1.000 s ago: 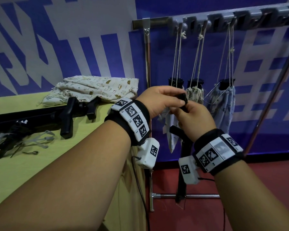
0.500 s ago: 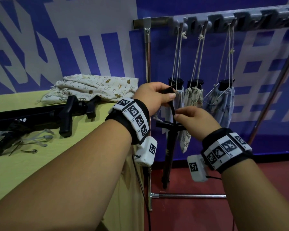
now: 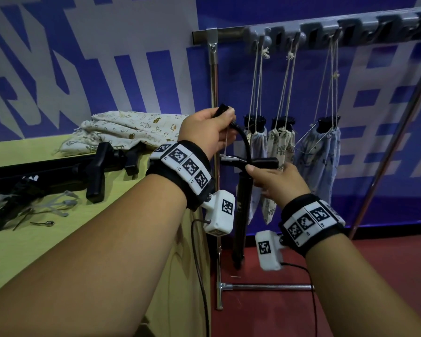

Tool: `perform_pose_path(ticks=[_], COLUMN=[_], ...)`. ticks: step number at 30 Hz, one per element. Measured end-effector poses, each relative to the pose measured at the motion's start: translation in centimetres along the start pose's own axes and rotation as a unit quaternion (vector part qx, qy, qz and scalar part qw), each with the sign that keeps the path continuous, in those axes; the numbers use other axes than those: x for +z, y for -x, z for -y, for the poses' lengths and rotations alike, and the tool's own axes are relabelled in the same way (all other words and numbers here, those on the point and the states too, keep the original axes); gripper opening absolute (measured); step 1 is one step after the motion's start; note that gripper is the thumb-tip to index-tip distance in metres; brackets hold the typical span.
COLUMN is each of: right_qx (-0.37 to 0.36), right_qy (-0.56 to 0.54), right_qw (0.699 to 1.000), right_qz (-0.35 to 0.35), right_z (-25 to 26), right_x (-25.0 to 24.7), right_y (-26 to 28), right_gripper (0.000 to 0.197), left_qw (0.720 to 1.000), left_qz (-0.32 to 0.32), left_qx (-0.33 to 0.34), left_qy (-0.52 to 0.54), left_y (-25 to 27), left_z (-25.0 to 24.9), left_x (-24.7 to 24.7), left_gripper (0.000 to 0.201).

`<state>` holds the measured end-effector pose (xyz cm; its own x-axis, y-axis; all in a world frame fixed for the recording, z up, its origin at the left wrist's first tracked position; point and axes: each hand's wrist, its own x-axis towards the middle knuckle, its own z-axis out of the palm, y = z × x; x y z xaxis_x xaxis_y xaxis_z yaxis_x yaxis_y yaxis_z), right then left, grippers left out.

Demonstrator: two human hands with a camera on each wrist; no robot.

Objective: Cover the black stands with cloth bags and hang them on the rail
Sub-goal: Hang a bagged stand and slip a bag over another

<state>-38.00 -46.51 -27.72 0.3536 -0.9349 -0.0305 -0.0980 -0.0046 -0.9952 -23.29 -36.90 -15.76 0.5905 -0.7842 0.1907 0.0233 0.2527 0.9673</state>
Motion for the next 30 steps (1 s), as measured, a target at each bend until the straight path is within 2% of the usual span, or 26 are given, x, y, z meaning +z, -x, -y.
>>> perform_pose_path(ticks=[1, 2, 4, 5, 7, 10, 16, 20, 23, 25, 28, 30], right_qx=[0.000, -0.008, -0.036, -0.045, -0.055, -0.049, -0.051, -0.067, -0.071, -0.076, -0.086, -0.088], right_qy=[0.014, 0.039, 0.097, 0.112, 0.110, 0.106, 0.085, 0.119, 0.125, 0.125, 0.123, 0.109], right_qw=[1.000, 0.999, 0.992, 0.990, 0.990, 0.993, 0.995, 0.991, 0.990, 0.989, 0.989, 0.990], right_qz=[0.009, 0.029, 0.074, 0.079, 0.066, 0.037, 0.033, 0.012, 0.009, 0.007, 0.015, 0.022], right_z=[0.4, 0.5, 0.8, 0.7, 0.7, 1.3, 2.3, 2.6, 3.4, 3.9, 4.6, 5.1], right_x=[0.3, 0.6, 1.1, 1.3, 1.5, 1.5, 1.6, 1.5, 1.4, 1.5, 1.6, 1.8], right_y=[0.5, 0.8, 1.7, 1.9, 2.2, 2.6, 3.3, 3.1, 3.2, 3.4, 3.5, 3.6], right_gripper=[0.135, 0.119, 0.075, 0.060, 0.047, 0.045, 0.048, 0.047, 0.048, 0.049, 0.048, 0.047], left_qw=[1.000, 0.999, 0.999, 0.999, 1.000, 0.996, 0.974, 0.983, 0.987, 0.984, 0.967, 0.945], left_qz=[-0.005, -0.009, -0.010, -0.010, -0.018, -0.048, -0.091, -0.092, -0.119, -0.148, -0.177, -0.167], left_qx=[-0.006, -0.012, -0.017, -0.015, -0.006, 0.009, 0.030, 0.017, -0.017, -0.027, -0.041, -0.047], left_qy=[0.016, 0.028, 0.034, 0.026, -0.003, -0.078, -0.204, -0.158, -0.106, -0.097, -0.180, -0.277], left_y=[0.0, 0.0, 0.1, 0.0, -0.2, -0.9, -0.9, -0.3, -0.5, -1.0, -1.9, -2.2], left_z=[-0.1, -0.1, 0.0, 0.1, 0.2, 0.7, 0.7, -0.3, -1.5, -2.1, -3.3, -4.5], left_x=[0.0, -0.1, -0.1, -0.1, -0.1, -0.4, -0.6, -0.5, -0.5, -0.7, -1.4, -1.7], left_gripper=[0.008, 0.008, 0.009, 0.009, 0.010, 0.016, 0.016, 0.006, 0.019, 0.017, 0.028, 0.036])
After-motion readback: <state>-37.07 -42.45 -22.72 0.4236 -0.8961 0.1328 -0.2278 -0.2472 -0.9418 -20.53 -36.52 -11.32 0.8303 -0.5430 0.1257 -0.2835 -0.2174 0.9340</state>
